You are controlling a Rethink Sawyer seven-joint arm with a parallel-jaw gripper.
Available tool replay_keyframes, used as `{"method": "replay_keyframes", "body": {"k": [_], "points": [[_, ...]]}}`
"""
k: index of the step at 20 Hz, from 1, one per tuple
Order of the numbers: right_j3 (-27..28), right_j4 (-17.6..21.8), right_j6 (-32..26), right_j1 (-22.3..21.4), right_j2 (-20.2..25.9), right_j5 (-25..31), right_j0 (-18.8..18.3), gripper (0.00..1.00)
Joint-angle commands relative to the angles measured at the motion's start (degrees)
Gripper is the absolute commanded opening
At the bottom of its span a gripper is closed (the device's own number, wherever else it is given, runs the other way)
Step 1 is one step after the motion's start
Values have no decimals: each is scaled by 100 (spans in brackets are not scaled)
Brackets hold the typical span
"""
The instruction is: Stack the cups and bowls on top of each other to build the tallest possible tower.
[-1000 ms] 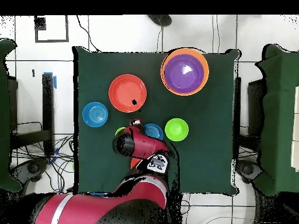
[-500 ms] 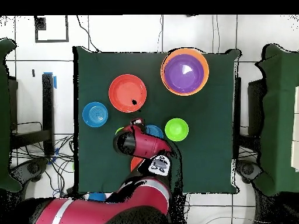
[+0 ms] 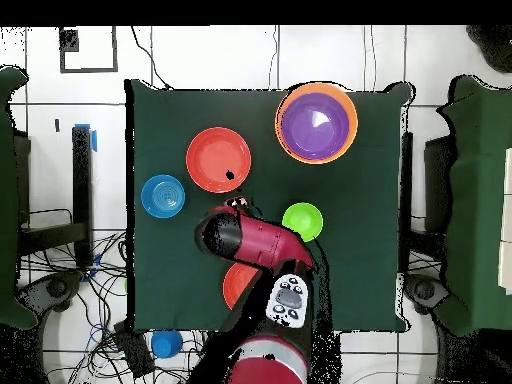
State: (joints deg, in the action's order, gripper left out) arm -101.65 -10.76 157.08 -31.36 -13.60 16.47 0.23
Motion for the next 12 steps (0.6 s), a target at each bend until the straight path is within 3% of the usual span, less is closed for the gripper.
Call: {"method": "replay_keyframes", "body": {"k": [1,4,12], "points": [[602,422,-582,-594,252,1496,-46,0],[959,497,-601,-680,208,2039,-63,0],[1402,705,-645,-678,281,2408,-142,0]]}}
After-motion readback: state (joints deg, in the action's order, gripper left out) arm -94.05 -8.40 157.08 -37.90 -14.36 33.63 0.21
